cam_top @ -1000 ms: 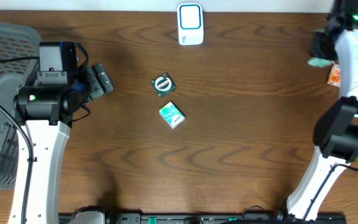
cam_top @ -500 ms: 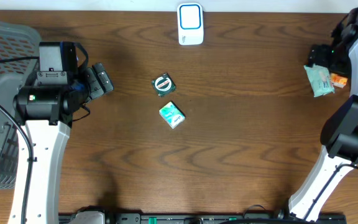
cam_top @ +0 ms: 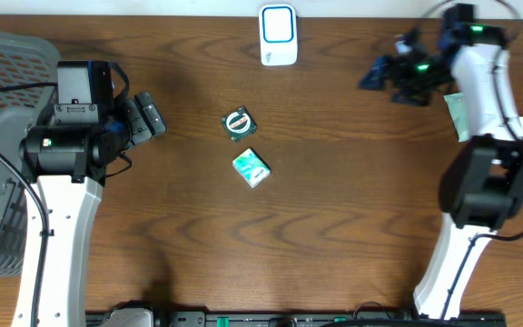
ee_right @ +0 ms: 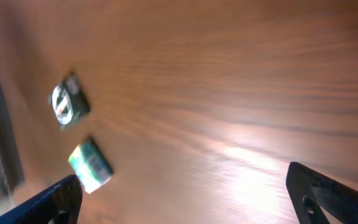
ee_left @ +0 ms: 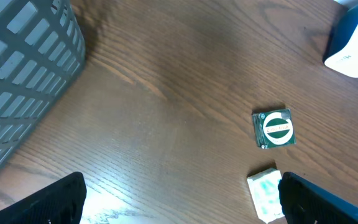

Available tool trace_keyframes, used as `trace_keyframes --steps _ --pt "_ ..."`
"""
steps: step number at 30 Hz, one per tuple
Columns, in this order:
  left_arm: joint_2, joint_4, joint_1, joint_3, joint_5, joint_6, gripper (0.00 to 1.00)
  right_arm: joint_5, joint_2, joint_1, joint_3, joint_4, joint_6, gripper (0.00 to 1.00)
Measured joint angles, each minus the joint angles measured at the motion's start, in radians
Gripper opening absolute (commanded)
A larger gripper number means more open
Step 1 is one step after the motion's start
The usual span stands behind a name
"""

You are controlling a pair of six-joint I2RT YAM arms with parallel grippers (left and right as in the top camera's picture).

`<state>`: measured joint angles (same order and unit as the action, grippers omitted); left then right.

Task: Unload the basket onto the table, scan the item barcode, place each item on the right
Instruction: 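Swing the right gripper left to the small green tissue pack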

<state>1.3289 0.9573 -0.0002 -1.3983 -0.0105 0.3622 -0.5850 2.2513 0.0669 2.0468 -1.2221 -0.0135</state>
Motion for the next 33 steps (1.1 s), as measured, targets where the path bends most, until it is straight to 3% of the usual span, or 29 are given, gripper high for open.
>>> trace_keyframes --steps 12,18,22,27,33 --pt "0.0 0.0 0.0 0.0 0.0 0.0 0.98 0.032 0.0 -0.382 -0.134 0.081 0.005 0.98" --pt "0.0 0.0 0.0 0.0 0.0 0.0 0.98 0.113 0.0 -0.551 -0.184 0.113 0.012 0.82" --pt "0.0 0.0 0.0 0.0 0.0 0.0 0.98 0.181 0.0 -0.648 -0.185 0.124 0.016 0.78" --pt "0.0 0.0 0.0 0.0 0.0 0.0 0.98 0.317 0.0 -0.745 -0.185 0.116 0.008 0.78" --pt "0.0 0.0 0.0 0.0 0.0 0.0 0.98 0.614 0.0 -0.845 -0.185 0.077 -0.053 0.77"
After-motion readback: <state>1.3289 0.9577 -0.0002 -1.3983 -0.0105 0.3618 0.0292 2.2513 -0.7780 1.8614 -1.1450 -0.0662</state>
